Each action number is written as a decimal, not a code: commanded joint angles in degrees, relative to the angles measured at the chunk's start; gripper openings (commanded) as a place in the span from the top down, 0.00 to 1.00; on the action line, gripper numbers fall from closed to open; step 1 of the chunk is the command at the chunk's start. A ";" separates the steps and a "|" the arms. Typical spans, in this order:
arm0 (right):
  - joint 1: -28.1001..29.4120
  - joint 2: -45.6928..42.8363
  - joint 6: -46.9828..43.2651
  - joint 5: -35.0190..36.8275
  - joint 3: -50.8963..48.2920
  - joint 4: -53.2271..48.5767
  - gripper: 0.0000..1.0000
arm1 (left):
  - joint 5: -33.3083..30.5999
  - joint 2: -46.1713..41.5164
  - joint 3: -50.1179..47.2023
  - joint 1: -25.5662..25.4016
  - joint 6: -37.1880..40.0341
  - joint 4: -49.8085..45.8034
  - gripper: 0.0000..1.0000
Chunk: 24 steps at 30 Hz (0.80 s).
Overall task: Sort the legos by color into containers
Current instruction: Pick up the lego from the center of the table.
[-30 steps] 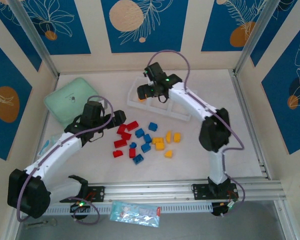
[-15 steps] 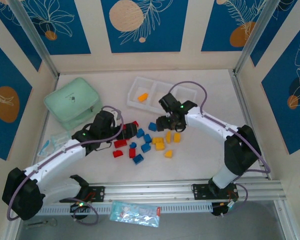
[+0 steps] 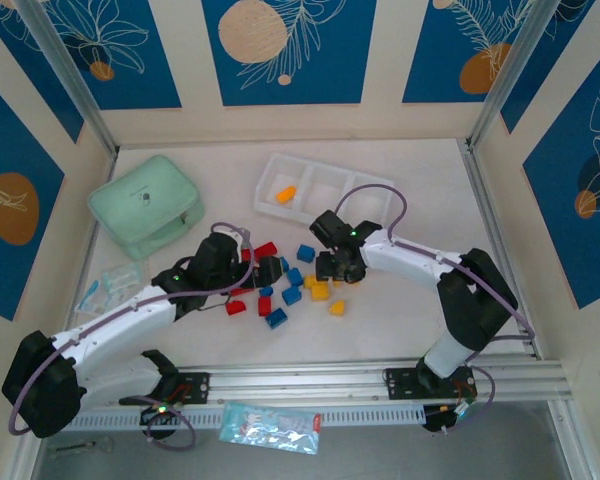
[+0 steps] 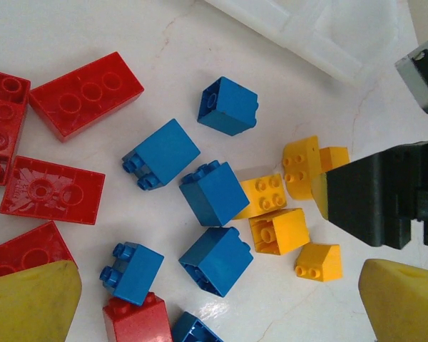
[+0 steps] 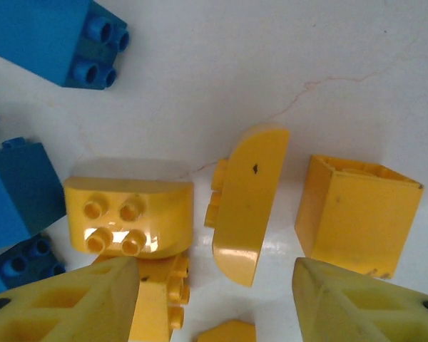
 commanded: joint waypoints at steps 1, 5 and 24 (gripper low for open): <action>-0.25 1.22 1.23 1.34 -0.25 1.71 0.45 | -1.24 0.03 -0.16 -0.53 -0.32 0.75 0.01; -0.34 4.23 0.29 1.74 1.42 1.34 0.50 | -1.29 1.07 0.28 -0.53 -0.32 0.39 0.01; 1.67 2.31 -4.75 6.75 3.84 0.09 0.76 | -1.80 2.31 2.93 -0.45 1.25 -2.51 0.01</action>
